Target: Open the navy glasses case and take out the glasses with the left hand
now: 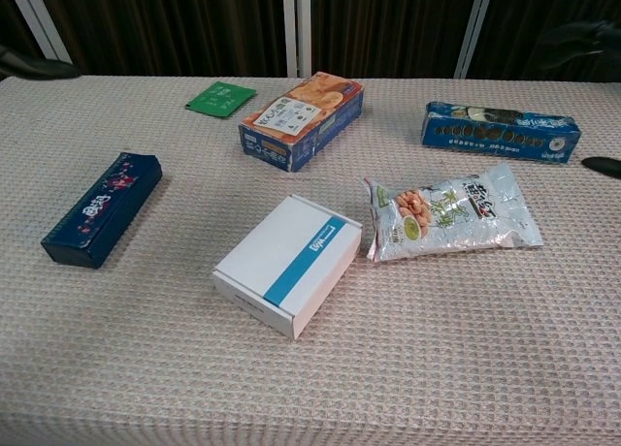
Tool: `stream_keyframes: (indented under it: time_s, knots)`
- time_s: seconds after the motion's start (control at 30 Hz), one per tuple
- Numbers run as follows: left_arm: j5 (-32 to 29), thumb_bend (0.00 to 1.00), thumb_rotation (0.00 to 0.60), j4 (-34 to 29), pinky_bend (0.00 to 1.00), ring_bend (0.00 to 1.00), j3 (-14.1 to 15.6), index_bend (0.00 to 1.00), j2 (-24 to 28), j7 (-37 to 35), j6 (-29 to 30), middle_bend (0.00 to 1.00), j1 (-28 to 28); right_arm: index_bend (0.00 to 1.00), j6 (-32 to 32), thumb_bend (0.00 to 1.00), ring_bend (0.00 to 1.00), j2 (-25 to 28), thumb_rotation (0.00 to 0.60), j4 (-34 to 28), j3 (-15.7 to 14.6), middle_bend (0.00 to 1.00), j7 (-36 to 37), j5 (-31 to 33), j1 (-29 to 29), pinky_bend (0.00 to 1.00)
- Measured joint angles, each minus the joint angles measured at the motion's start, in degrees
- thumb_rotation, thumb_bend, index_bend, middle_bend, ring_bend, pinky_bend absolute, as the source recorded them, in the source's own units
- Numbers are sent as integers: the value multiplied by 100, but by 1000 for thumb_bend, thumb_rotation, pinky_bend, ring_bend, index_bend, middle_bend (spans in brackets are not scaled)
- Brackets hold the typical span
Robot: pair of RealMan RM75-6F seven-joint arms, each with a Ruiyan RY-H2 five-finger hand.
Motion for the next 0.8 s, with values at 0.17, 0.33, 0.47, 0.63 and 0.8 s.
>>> stream_keyframes:
  time_s: [0.17, 0.33, 0.47, 0.63, 0.8]
  knots:
    - [-692, 0, 600, 173, 134, 91, 60, 159, -367, 232, -755, 146, -55, 19, 930, 235, 0, 399, 600, 48, 21, 153, 223, -1, -555, 0]
    - [-1318, 0, 600, 238, 128, 91, 29, 153, -799, 697, -1298, 138, -174, 19, 1542, 236, 0, 539, 600, 122, 83, 152, 442, -135, -916, 0]
    - [-1558, 0, 600, 216, 122, 91, 30, 149, -1011, 1169, -1477, 127, -233, 19, 1619, 235, 0, 535, 600, 212, 122, 151, 538, -256, -1006, 0]
    - [-1988, 0, 600, 217, 118, 91, 56, 145, -1255, 1856, -1672, 119, -270, 18, 1539, 236, 0, 485, 600, 244, 149, 151, 548, -343, -980, 0]
    - [-2347, 0, 600, 355, 118, 91, 97, 144, -1427, 2634, -1684, 114, -253, 19, 1506, 235, 0, 448, 600, 255, 184, 151, 558, -405, -971, 0]
